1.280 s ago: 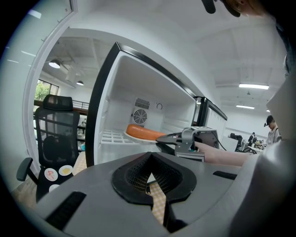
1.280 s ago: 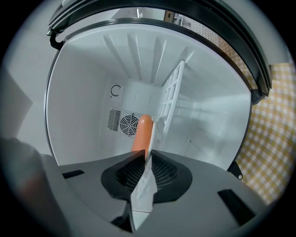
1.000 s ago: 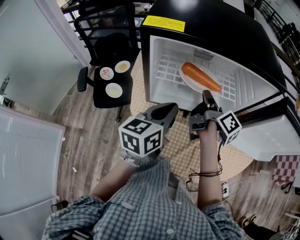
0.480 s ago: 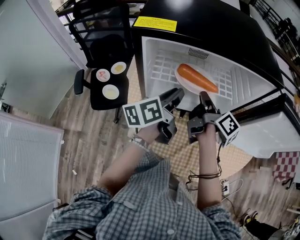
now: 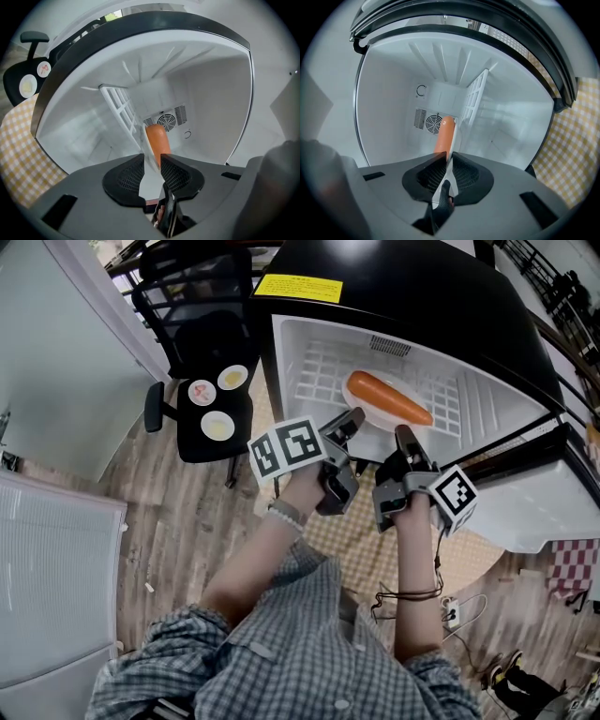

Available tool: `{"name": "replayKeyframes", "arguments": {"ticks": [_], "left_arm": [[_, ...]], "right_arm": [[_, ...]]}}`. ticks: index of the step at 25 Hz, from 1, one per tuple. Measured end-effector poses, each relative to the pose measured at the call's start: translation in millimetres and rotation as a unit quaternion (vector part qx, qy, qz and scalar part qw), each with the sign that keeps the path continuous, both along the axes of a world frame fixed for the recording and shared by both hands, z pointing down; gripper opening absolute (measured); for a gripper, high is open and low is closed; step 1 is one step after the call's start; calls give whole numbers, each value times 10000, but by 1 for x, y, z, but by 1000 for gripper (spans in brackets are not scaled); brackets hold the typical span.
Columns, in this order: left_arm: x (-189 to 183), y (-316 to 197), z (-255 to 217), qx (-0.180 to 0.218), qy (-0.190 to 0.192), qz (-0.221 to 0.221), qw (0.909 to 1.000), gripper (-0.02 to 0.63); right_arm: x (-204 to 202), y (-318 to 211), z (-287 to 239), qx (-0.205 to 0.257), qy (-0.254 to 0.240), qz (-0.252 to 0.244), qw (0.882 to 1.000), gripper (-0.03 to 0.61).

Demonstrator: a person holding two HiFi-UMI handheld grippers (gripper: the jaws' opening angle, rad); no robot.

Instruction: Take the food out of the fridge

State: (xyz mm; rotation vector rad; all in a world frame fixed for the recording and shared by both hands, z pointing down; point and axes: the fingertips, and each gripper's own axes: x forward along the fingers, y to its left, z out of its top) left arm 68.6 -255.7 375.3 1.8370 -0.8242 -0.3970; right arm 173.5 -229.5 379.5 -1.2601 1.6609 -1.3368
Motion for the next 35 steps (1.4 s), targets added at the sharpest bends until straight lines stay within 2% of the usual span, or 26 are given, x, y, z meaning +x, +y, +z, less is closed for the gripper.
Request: {"name": "replayKeyframes", "arguments": {"ticks": [12, 20, 22, 24, 35], "left_arm": [[2, -10, 7, -432, 761, -189, 9960, 103], [4, -10, 7, -535, 944, -187, 9939, 107], [4, -10, 5, -577, 1120, -193, 9918, 89], [6, -10, 2, -586, 1231, -221, 9904, 32], [8, -10, 3, -684, 1398, -247, 9875, 25]], "right_arm": [[-3, 4, 1, 24, 222, -184, 9996, 31], [-2, 4, 1, 8, 389, -174, 9991, 31], [-3, 5, 1, 15, 499, -123, 9987, 31], [-3, 4, 0, 77, 522, -91, 9986, 31], [3, 2, 2, 69, 394, 163, 9991, 31]]}}
